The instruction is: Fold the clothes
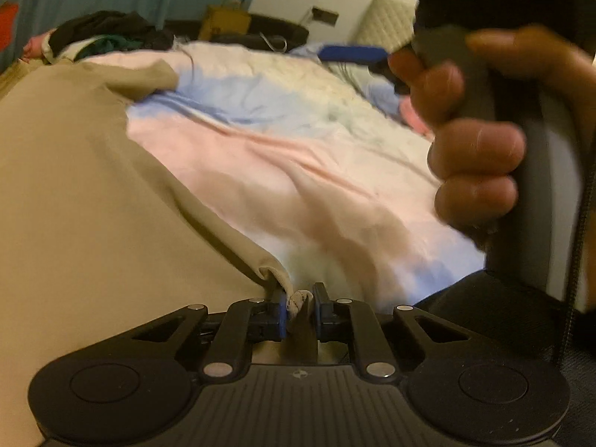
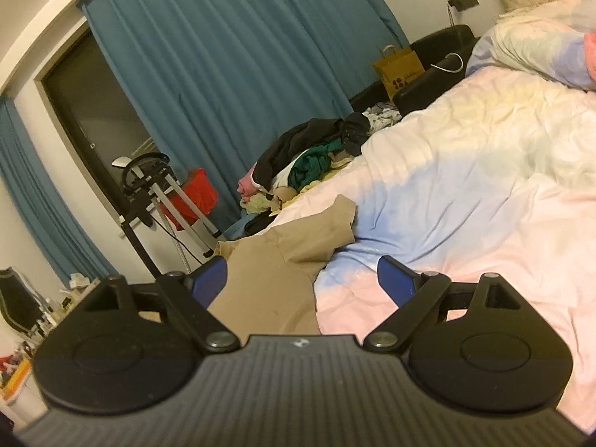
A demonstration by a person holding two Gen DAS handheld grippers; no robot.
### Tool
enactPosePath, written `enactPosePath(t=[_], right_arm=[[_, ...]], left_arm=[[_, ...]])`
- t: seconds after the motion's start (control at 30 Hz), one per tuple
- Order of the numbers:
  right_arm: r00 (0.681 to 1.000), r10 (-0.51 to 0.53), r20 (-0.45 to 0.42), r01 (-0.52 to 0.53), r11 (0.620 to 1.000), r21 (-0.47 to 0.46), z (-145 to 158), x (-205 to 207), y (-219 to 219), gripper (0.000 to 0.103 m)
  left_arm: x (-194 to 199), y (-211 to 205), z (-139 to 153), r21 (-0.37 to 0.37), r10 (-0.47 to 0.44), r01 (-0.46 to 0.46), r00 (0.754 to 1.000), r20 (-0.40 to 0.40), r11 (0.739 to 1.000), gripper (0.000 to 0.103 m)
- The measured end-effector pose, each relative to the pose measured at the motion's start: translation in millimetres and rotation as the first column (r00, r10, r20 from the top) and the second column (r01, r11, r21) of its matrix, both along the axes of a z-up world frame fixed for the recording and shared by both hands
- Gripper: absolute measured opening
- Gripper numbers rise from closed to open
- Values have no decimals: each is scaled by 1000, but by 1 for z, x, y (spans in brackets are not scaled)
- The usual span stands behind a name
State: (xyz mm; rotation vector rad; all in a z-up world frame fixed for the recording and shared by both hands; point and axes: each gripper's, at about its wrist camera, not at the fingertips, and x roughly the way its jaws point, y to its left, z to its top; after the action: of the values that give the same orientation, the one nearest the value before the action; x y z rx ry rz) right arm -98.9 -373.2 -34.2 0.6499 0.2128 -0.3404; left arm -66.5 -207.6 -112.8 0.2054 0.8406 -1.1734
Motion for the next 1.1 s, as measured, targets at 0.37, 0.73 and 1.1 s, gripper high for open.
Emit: enactPosePath(t=[0.37, 0.73, 1.1], right_arm=[[996, 80, 37, -81, 996, 28, 0, 5, 2, 89], [983, 182, 6, -174, 929, 325, -26, 100, -22, 90], [986, 166, -8, -152, 921, 359, -124, 230, -62, 90]], left_arm=[[11, 31, 32, 10, 101, -101, 993, 60, 995, 92], [56, 157, 109, -161, 512, -489, 844, 162, 857, 102], [104, 190, 93, -125, 698, -687, 708, 103, 716, 103]])
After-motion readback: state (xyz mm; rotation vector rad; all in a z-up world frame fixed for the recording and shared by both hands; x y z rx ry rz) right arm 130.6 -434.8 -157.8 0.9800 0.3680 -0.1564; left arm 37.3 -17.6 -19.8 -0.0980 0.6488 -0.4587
